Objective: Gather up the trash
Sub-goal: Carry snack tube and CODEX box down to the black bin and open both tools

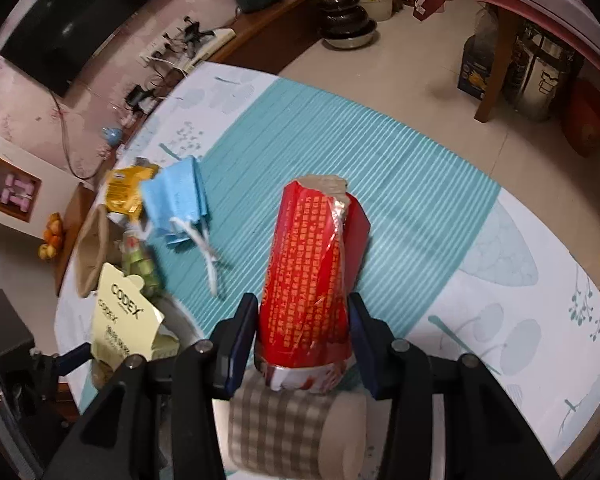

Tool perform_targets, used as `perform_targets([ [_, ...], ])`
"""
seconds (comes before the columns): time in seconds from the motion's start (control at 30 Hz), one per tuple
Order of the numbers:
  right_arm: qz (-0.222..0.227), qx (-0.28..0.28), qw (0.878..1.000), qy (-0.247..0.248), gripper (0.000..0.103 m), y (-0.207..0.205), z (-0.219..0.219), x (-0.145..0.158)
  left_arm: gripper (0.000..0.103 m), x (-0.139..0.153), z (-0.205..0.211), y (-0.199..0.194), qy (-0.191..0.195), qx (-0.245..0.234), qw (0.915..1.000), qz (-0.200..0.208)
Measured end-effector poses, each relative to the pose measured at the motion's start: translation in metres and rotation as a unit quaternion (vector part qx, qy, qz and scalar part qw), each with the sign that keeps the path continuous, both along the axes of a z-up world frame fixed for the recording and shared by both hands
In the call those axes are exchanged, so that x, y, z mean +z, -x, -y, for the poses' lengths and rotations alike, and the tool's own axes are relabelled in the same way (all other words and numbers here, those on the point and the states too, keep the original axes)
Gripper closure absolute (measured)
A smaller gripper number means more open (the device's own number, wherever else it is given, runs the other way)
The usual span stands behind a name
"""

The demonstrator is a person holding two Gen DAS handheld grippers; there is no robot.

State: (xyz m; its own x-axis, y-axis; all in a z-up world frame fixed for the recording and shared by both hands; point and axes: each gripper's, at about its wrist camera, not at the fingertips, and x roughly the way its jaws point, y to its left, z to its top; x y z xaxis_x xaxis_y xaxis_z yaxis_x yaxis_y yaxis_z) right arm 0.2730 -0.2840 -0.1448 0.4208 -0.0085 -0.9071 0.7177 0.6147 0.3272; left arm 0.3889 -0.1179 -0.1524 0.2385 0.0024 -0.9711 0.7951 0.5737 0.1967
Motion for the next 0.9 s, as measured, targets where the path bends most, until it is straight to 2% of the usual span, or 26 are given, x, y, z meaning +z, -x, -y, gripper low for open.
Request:
perform_targets([
  [0.27, 0.062, 0.010, 0.998, -0.004, 0.058, 0.034, -0.004, 0.035, 0.003, 0.046, -0.018, 0.037, 0.052, 0.028, 0.9982, -0.010],
  [0.47, 0.090, 0.038, 0.995, 0.007, 0.058, 0.071, -0.011, 0.066, 0.003, 0.083, -0.031, 0.080, 0.087, 0.052, 0.9947, -0.019],
  [0.67, 0.102, 0.082, 0.991, 0.014, 0.058, 0.129, -0.021, 0.087, 0.003, 0.112, -0.035, 0.143, 0.120, 0.085, 0.9888, -0.026],
  [0.9, 0.096, 0.142, 0.985, 0.009, 0.058, 0.216, -0.028, 0.087, 0.003, 0.123, -0.031, 0.235, 0.153, 0.140, 0.9777, -0.031],
])
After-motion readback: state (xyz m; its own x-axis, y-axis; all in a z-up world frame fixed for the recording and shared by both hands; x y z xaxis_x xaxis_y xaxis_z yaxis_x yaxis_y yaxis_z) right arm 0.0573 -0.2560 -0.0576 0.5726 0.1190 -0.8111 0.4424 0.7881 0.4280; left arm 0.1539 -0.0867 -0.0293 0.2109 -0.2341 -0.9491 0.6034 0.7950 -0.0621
